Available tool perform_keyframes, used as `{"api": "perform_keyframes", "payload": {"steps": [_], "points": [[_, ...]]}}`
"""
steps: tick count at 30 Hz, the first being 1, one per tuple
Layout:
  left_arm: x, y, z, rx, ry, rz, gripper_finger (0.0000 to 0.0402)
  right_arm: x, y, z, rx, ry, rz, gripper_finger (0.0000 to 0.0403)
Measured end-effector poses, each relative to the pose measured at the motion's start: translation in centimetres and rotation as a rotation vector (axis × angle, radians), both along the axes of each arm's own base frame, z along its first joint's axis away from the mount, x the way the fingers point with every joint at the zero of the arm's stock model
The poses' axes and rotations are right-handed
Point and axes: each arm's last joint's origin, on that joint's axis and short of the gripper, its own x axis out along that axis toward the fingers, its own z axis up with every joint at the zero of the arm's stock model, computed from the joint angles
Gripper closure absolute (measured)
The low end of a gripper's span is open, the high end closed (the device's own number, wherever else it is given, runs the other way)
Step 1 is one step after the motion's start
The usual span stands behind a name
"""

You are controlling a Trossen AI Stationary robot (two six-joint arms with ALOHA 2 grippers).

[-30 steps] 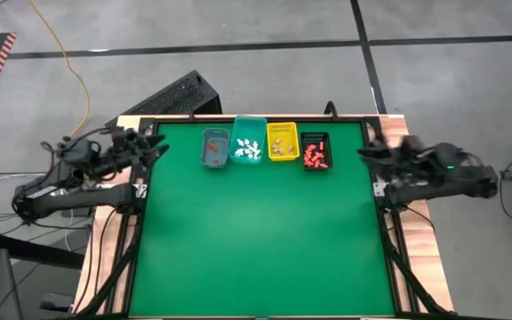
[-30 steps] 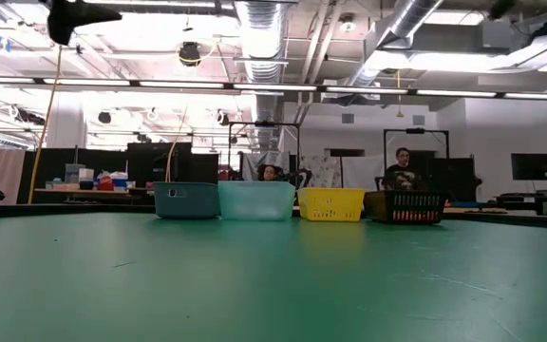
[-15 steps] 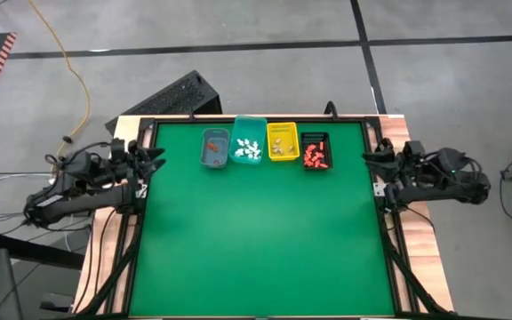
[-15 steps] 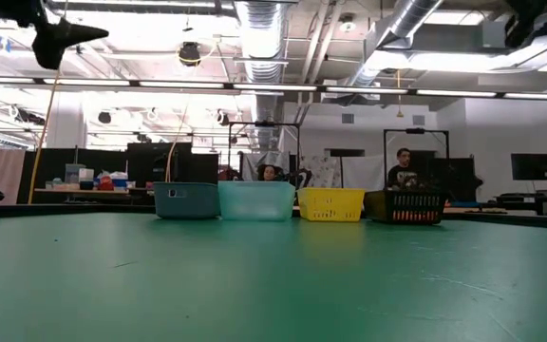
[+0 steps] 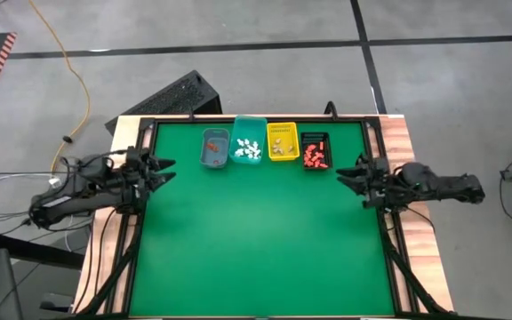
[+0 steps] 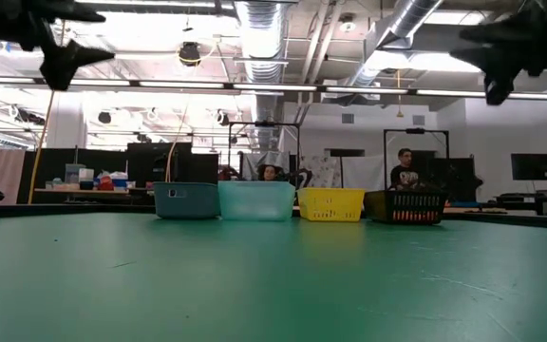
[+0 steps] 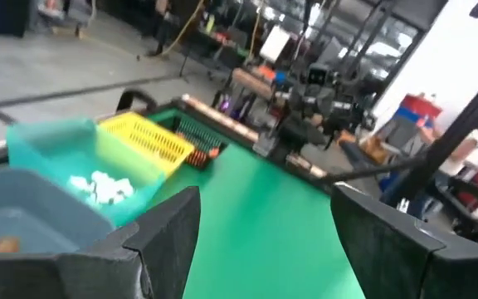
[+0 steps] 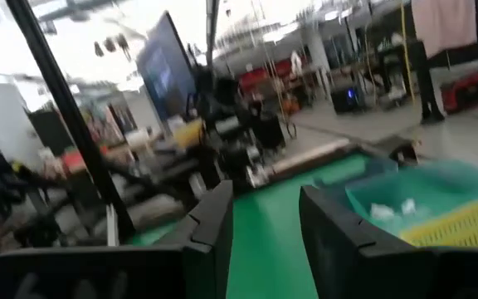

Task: Sort Halloween decoration
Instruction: Return to Home Position

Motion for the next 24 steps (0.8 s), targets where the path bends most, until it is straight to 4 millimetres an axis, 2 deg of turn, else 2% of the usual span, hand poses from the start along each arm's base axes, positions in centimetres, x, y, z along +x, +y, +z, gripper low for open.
{"api": "perform_keyframes", "payload": {"steps": [12,19,24], "points": [[2.5,0.4,-4.8,-0.041,0.039,-0.026,0.0141,1.3,0.1,-4.2,-0.039,0.051,-0.003,0.0268],[3.1,-0.2,-6.6,-0.048,0.108,-0.101,0.0141,1.4,0.1,-4.5,-0.065,0.083,-0.012,0.0266],[3.5,-0.4,-7.8,-0.042,0.130,-0.058,0.0141,1.4,0.1,-4.7,-0.066,0.099,-0.012,0.0264]]}}
